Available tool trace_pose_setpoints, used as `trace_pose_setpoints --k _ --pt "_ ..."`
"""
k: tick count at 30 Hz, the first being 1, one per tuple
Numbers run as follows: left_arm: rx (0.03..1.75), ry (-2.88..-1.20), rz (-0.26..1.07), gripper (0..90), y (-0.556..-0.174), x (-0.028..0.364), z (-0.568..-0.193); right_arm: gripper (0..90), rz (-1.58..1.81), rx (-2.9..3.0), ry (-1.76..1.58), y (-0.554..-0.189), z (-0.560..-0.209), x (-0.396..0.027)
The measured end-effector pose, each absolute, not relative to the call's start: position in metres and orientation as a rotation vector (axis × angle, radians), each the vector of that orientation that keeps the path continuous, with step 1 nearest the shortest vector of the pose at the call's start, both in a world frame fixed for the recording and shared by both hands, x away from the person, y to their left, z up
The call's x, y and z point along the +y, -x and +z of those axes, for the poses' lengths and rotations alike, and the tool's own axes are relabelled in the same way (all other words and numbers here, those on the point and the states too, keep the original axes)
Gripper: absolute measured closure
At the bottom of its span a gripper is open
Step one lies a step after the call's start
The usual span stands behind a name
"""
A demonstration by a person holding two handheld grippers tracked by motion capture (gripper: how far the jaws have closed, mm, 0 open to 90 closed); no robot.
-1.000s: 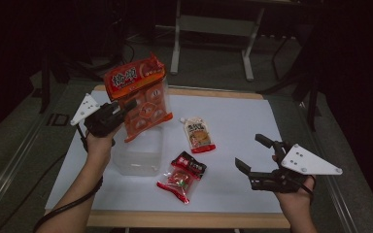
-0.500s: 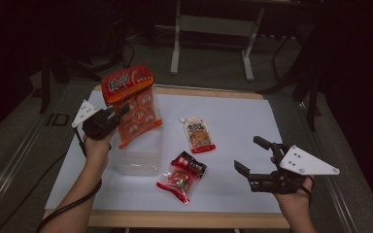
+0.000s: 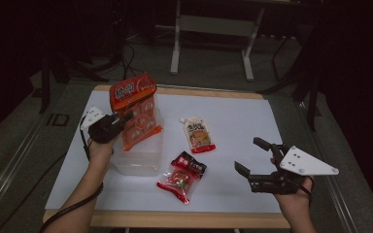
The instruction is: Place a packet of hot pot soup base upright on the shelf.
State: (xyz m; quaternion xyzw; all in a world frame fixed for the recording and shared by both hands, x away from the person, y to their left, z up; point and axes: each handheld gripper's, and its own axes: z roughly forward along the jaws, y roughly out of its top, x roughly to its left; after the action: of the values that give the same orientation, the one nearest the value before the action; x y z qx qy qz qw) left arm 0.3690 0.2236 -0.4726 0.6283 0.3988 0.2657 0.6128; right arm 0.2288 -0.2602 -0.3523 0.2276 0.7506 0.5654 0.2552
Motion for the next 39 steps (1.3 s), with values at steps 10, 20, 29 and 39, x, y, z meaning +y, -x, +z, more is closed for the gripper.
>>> trace_pose_setpoints --k 10,20,29,39 --pt "0.934 -1.467 0.593 71.5 -0.370 0.232 -0.481 13.5 1.541 2.054 -0.621 -0.230 -0.355 -0.258" --pt "0.943 -1.475 0.570 70.2 -0.374 0.239 -0.481 13.5 1.546 2.069 -0.630 -0.232 -0.359 -0.257" --pt "0.933 -1.540 0.592 39.9 -0.373 0.233 -0.473 13.5 1.547 2.062 -0.640 -0.232 -0.358 -0.260" --pt "0.940 -1.548 0.565 5.8 -0.368 0.233 -0.461 13.5 1.544 2.065 -0.639 -0.231 -0.358 -0.260"
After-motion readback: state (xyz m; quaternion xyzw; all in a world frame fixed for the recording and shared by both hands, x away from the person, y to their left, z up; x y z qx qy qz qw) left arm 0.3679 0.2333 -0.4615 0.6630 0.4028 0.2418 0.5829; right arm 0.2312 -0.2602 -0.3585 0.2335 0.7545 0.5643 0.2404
